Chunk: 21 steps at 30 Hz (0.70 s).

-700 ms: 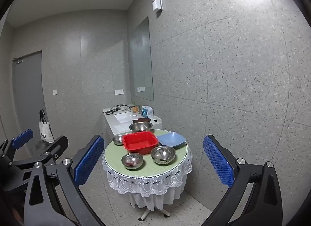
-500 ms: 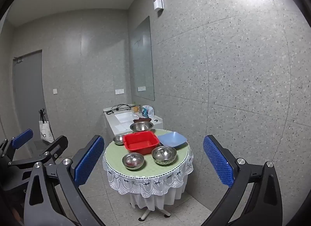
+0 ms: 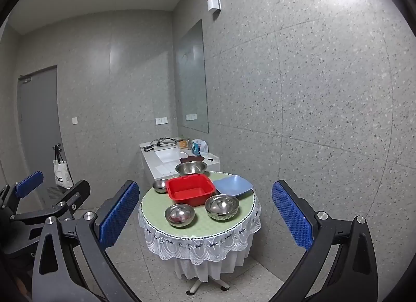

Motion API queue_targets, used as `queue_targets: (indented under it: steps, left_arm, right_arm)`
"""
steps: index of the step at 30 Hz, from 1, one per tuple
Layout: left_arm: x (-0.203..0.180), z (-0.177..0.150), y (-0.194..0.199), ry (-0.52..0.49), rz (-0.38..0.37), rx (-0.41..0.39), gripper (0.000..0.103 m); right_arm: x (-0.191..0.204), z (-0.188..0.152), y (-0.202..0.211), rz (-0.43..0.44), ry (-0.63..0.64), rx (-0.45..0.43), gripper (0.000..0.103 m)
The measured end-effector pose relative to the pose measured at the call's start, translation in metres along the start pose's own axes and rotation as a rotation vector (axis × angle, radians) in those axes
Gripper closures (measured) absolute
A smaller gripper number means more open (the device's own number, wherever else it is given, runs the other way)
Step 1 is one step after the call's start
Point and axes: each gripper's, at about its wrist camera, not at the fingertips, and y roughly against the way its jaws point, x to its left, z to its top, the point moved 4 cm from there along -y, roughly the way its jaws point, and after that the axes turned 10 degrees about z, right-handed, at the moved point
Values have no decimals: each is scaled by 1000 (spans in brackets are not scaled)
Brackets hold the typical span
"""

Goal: Organize plates and bowls

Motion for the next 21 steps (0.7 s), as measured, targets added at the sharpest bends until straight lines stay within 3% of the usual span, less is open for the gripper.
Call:
queue_targets:
  steps: [21]
  left_arm:
    - [-1, -2, -8, -1, -1, -6, 1]
  right_arm:
    - [-6, 0, -2, 5, 2, 5, 0]
